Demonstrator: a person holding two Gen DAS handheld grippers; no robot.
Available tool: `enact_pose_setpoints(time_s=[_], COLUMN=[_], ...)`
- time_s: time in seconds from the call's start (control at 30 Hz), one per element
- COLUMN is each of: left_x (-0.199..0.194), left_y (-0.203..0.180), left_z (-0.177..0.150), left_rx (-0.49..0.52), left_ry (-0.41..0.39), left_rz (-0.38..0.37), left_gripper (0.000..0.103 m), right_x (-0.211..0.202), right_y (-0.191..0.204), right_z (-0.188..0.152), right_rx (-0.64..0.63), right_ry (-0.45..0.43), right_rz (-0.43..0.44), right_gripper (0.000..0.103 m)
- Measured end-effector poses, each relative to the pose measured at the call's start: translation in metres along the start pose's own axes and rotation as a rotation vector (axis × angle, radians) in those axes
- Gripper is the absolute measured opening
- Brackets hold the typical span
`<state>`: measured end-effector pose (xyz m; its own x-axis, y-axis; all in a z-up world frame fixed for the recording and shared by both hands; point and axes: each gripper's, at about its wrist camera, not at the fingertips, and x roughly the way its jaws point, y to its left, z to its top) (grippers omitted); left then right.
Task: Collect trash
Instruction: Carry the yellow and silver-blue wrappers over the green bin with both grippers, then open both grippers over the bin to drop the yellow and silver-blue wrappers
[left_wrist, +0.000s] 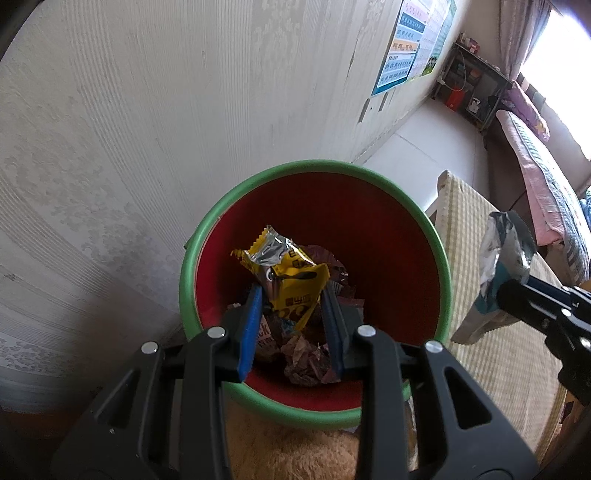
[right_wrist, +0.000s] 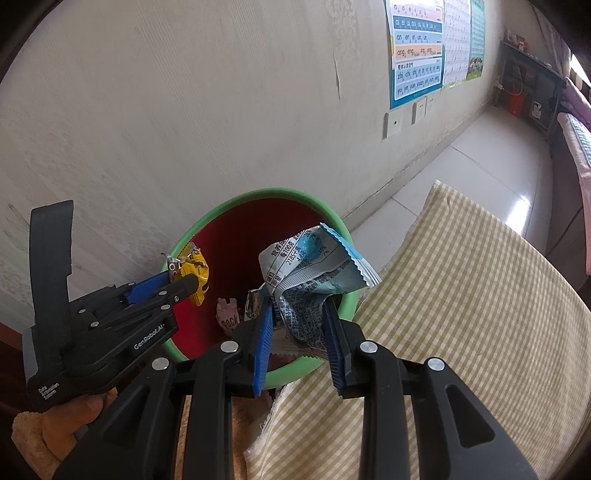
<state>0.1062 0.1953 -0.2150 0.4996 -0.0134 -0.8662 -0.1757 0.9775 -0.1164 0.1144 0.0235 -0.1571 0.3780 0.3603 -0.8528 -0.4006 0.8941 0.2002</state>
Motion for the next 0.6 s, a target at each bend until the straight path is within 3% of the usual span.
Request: enact_pose_setpoints(time_s=[0.47, 0.53, 0.6], left_x=[0.018, 0.019, 0.021], left_y=[0.002, 0.003, 0.005], left_z=[0.009, 0.01, 0.01], left_rx=[-0.008, -0.015, -0.029], left_ry=[0.029, 0.03, 0.034], left_rz=[0.0, 0.003, 0.004], left_gripper=[0.03, 0.038, 0.054], right_x=[0.01, 0.011, 0.011], right_y=[0.003, 0.003, 0.002], right_z=[0.003, 0.003, 0.003], right_rx=[-0.001, -0.001, 0.0], right_ry=[0.009, 0.009, 0.004], right_rz=[-0.003, -0.003, -0.001], right_gripper=[0.027, 0.029, 0.036])
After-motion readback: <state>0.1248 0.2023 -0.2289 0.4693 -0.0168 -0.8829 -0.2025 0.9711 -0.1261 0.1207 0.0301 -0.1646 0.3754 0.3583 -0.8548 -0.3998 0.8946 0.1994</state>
